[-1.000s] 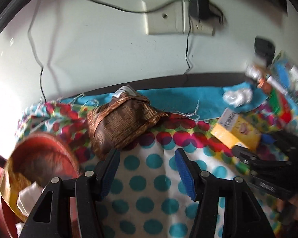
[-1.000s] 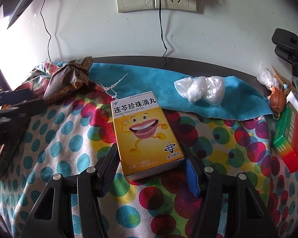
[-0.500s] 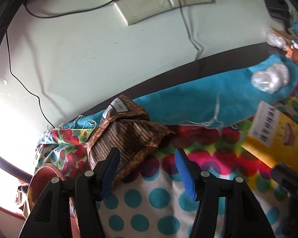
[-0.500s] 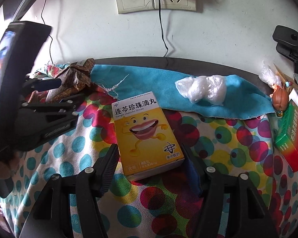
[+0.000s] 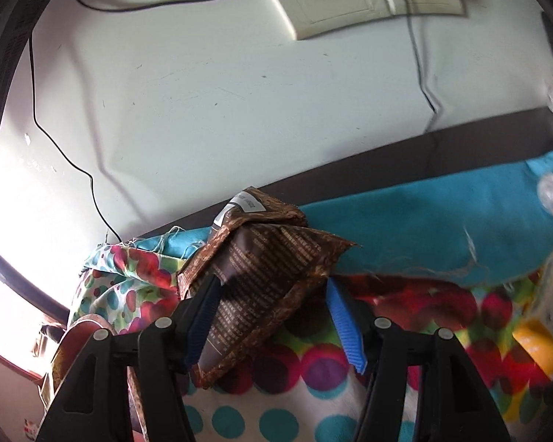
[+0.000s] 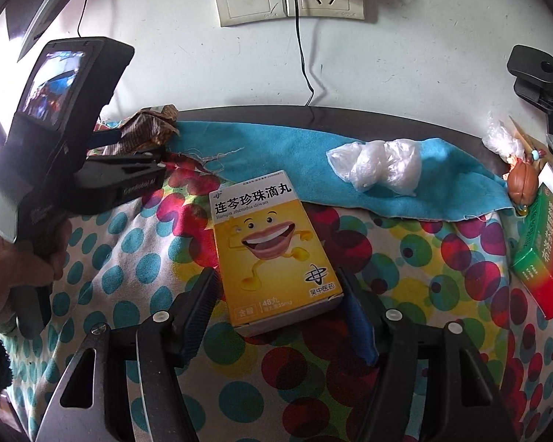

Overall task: Organize objects
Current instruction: 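Grasp the brown patterned bag with the left gripper, then lift the brown bag with the left gripper while the right hovers over the yellow box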

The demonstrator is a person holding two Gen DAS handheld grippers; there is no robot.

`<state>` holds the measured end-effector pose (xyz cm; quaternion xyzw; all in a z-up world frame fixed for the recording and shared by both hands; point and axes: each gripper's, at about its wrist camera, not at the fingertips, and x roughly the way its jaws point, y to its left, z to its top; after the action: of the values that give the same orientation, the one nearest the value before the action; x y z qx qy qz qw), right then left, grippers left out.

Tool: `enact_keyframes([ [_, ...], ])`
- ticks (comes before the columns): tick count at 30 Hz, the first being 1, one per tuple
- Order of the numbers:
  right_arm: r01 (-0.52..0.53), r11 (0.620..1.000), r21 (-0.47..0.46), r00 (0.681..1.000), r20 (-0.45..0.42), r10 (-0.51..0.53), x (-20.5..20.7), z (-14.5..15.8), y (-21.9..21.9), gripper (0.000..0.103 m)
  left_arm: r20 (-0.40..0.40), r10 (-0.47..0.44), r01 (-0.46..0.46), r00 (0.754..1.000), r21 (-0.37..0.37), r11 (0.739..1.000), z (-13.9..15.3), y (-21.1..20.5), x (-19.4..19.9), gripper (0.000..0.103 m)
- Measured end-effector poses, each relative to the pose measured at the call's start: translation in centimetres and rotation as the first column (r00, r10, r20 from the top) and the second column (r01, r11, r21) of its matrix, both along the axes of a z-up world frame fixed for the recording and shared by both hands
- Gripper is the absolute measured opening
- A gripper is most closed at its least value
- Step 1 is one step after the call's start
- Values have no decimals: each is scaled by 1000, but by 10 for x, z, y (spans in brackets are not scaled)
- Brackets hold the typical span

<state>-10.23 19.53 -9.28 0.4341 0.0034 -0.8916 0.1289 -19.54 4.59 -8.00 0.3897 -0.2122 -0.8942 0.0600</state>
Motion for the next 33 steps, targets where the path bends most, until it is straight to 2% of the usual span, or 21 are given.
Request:
enact_keyframes([
  [6, -4, 1000, 0, 1000, 1, 4, 0, 1, -1, 66, -11, 2, -3, 1000, -82, 997, -7, 4, -14, 67],
  [10, -11, 1000, 5, 1000, 2, 11, 0, 0, -4, 69, -31, -8, 6, 999, -70, 998, -8, 2, -16, 65],
  [11, -13, 1000, 8, 1000, 3, 13, 0, 0, -5, 69, -37, -17, 14, 999, -70, 997, -9, 2, -15, 62],
  [14, -18, 1000, 16, 1000, 3, 18, 2, 1, -6, 71, -51, -39, 35, 998, -74, 997, -7, 6, -11, 43],
  [18, -20, 1000, 24, 1000, 3, 20, 3, 2, -8, 72, -74, -58, 52, 996, -88, 995, -5, 9, -8, 31],
  [27, -23, 999, 34, 1000, 4, 23, 4, 4, -10, 74, -95, -94, 89, 991, -53, 995, 11, 7, 5, 23],
  [29, -23, 999, 41, 1000, 4, 23, 3, 4, -11, 74, -104, -110, 104, 988, -67, 992, 15, 11, 11, 21],
  [33, -23, 998, 54, 1000, 4, 23, 4, 5, -13, 74, -110, -129, 125, 986, -43, 991, 24, 16, 21, 20],
])
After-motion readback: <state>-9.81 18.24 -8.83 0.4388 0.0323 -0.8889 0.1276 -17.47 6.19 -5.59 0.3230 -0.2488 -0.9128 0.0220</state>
